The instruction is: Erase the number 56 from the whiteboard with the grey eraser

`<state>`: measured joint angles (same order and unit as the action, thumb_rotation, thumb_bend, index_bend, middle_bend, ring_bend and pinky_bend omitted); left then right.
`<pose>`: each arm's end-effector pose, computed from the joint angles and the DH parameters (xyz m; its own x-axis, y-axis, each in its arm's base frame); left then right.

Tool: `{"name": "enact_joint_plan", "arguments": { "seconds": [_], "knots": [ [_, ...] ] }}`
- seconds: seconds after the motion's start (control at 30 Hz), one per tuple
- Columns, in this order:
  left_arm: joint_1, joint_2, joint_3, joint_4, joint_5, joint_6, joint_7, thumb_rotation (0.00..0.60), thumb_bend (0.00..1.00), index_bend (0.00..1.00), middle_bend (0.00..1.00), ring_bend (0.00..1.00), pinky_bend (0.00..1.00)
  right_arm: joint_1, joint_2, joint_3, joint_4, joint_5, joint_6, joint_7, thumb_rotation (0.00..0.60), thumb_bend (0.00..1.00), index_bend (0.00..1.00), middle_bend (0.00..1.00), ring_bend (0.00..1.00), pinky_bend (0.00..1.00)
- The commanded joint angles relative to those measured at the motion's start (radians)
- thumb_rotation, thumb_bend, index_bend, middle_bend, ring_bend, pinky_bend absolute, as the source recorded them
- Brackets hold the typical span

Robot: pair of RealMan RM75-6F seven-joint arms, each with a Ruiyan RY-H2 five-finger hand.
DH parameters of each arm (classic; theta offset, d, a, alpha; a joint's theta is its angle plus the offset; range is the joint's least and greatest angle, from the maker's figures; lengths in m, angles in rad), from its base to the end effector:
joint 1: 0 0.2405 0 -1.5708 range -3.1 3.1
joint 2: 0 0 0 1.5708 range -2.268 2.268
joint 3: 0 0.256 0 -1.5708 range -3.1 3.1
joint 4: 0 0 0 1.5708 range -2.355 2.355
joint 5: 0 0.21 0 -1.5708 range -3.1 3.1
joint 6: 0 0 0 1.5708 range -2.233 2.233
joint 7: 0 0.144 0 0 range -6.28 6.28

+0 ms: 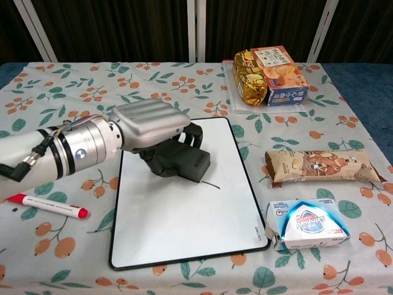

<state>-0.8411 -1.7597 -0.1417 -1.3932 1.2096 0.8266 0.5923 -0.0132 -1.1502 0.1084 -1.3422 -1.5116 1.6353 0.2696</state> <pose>-0.0881 0.3084 -0.0989 0.6753 0.2035 0.7089 0.6247 -0.6687 -0.4032 -0.3571 -0.1589 0.2055 0.3692 0.1803 0.9117 -0.9291 0.0475 0.3669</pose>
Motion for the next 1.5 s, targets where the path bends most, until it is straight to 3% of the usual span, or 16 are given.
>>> {"name": "enact_joint_plan", "arguments": {
  "seconds": [0.03,0.33,0.77,1.2,1.5],
  "knots": [
    [-0.033,-0.028,-0.037,0.074,-0.046,-0.03,-0.026,0.6,0.35,0.63,0.56,0.52,0.56,-0.001,0.002,0.0,-0.004,-0.002,0.004,-0.004,0.6,0.32,0.0,0.0,0.0,0.0],
    [-0.067,-0.029,-0.064,0.14,-0.102,-0.058,-0.077,0.6,0.35,0.63,0.56,0.52,0.56,-0.003,0.011,0.002,-0.017,-0.002,0.007,-0.01,0.6,0.34,0.0,0.0,0.0,0.0],
    [-0.074,0.001,0.001,-0.009,-0.001,-0.068,-0.184,0.6,0.35,0.63,0.56,0.52,0.56,-0.007,0.016,0.003,-0.025,-0.003,0.016,-0.015,0.6,0.34,0.0,0.0,0.0,0.0],
    [-0.059,-0.023,0.073,-0.097,0.07,0.004,-0.111,0.6,0.35,0.63,0.56,0.52,0.56,-0.007,0.015,0.004,-0.018,-0.001,0.013,-0.005,0.6,0.35,0.0,0.0,0.0,0.0],
    [-0.038,0.046,0.122,-0.21,0.051,0.011,-0.051,0.6,0.36,0.63,0.57,0.53,0.56,-0.012,0.017,0.003,-0.016,-0.007,0.025,0.002,0.6,0.35,0.0,0.0,0.0,0.0]
  ]
}}
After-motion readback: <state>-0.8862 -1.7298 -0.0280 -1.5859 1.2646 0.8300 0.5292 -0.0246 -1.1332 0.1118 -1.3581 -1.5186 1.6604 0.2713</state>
